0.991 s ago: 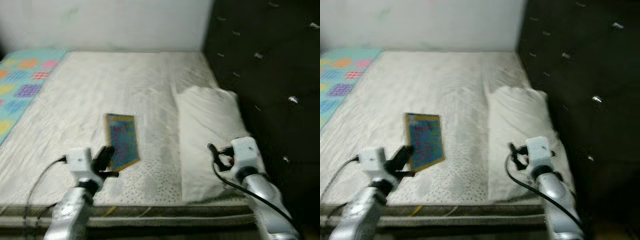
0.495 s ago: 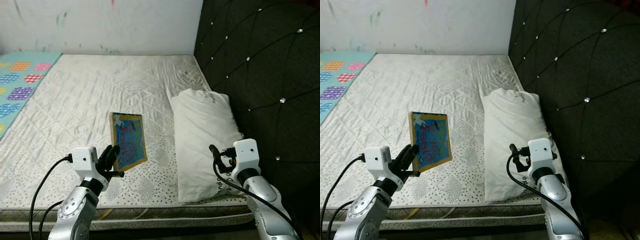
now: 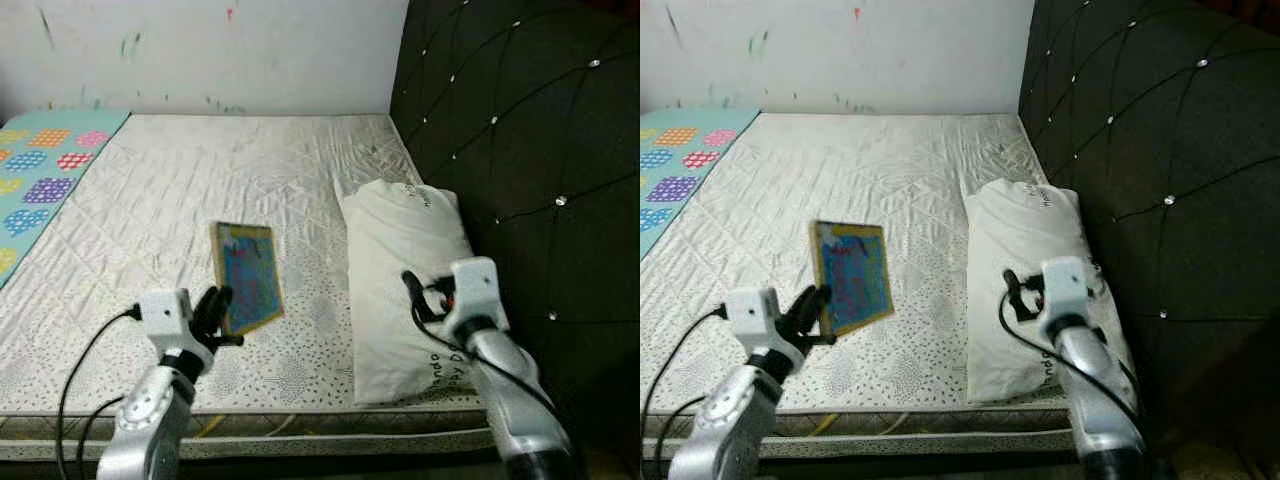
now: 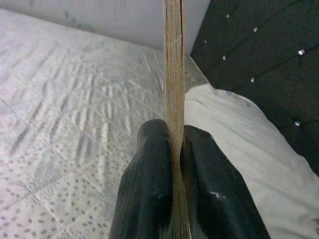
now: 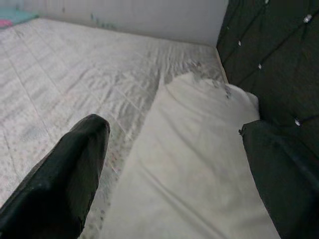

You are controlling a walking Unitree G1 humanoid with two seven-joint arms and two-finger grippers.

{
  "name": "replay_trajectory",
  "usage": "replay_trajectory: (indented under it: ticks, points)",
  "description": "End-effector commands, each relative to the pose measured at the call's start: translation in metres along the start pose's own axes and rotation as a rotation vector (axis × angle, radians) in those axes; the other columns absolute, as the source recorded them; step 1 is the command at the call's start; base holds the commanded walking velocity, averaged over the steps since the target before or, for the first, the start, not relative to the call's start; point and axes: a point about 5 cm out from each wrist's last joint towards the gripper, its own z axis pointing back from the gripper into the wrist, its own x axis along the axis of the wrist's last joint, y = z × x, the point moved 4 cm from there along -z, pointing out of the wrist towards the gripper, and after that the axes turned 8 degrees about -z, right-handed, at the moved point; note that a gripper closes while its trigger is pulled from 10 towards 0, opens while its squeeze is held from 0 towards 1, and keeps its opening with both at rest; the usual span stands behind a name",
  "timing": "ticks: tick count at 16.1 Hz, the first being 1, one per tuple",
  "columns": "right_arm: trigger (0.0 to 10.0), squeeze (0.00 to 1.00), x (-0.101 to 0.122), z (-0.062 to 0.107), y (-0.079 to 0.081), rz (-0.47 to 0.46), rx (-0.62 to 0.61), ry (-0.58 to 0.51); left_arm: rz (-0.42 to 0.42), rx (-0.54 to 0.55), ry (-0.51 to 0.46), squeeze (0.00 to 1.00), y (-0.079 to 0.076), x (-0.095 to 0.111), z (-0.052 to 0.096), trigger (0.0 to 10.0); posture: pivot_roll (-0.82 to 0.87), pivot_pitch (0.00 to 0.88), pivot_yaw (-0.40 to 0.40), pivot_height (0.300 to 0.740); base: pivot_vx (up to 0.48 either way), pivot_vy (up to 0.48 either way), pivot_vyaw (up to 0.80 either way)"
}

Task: Clean up the room

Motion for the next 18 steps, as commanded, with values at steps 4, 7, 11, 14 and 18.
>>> replay_trajectory:
  ticks: [4, 7, 11, 14, 18]
  points:
    - [10.0, 0.00, 0.017, -0.022, 0.004, -0.056, -0.023, -0.059, -0.058, 0.035, -0.074, 0.00, 0.016, 0.023, -0.010, 10.0, -0.05, 0.000, 0.041, 0.740, 0.000, 0.000, 0.00]
    - [10.0, 0.00, 0.013, -0.027, 0.004, -0.039, -0.028, -0.042, -0.068, 0.045, -0.090, 0.00, 0.020, 0.029, -0.016, 10.0, -0.04, 0.000, 0.037, 0.740, 0.000, 0.000, 0.00]
    - [10.0, 0.00, 0.003, -0.030, 0.017, 0.028, 0.080, 0.029, -0.036, 0.119, -0.119, 0.00, 0.025, 0.025, -0.010, 10.0, 0.00, 0.000, -0.082, 0.740, 0.000, 0.000, 0.00]
    - [10.0, 0.00, 0.006, -0.036, 0.020, 0.086, 0.154, 0.056, 0.001, 0.184, -0.134, 0.00, 0.027, 0.019, -0.001, 10.0, 0.02, 0.000, -0.183, 0.740, 0.000, 0.000, 0.00]
    - [10.0, 0.00, 0.009, -0.038, 0.022, 0.099, 0.170, 0.054, 0.001, 0.206, -0.150, 0.00, 0.029, 0.021, 0.000, 10.0, 0.00, 0.000, -0.160, 0.740, 0.000, 0.000, 0.00]
